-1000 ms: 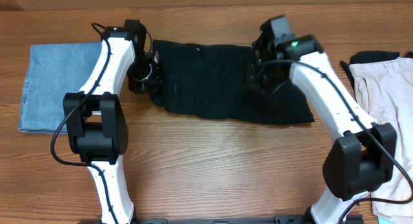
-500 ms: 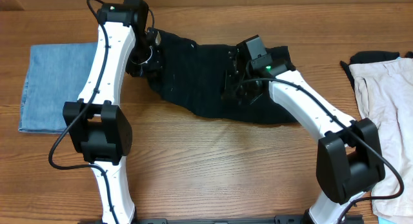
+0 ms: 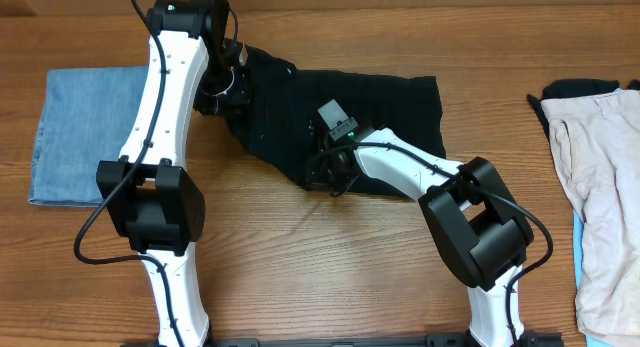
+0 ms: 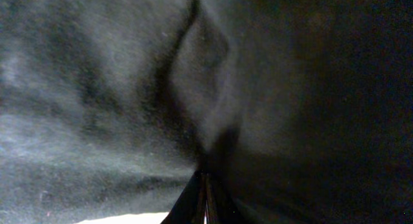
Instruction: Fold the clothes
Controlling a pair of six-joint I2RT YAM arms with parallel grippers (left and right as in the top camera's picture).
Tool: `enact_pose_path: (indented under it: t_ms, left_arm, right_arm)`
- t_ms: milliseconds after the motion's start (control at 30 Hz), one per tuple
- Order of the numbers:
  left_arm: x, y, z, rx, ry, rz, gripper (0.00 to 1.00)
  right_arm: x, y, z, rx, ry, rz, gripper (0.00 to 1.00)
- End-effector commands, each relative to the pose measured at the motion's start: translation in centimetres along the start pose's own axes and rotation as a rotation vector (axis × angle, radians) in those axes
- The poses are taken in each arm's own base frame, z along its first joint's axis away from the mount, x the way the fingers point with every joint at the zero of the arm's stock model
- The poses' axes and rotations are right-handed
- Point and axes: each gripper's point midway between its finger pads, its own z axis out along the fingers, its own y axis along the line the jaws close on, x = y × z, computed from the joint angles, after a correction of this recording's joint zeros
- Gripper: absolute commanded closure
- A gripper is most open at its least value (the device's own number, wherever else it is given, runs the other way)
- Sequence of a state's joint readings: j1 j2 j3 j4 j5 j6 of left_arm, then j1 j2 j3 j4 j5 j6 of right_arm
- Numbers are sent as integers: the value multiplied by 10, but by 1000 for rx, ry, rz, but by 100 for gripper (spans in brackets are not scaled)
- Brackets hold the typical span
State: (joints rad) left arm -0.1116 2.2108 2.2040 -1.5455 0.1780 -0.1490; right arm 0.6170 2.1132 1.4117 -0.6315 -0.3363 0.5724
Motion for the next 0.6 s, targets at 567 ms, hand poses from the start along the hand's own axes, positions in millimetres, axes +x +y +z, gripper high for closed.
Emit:
enact_pose_path:
  t_ms: [567]
  left_arm:
    - [-10, 0, -13, -24, -58, 33, 96]
  right_arm:
    - [-73, -9, 27, -52, -108, -11, 96]
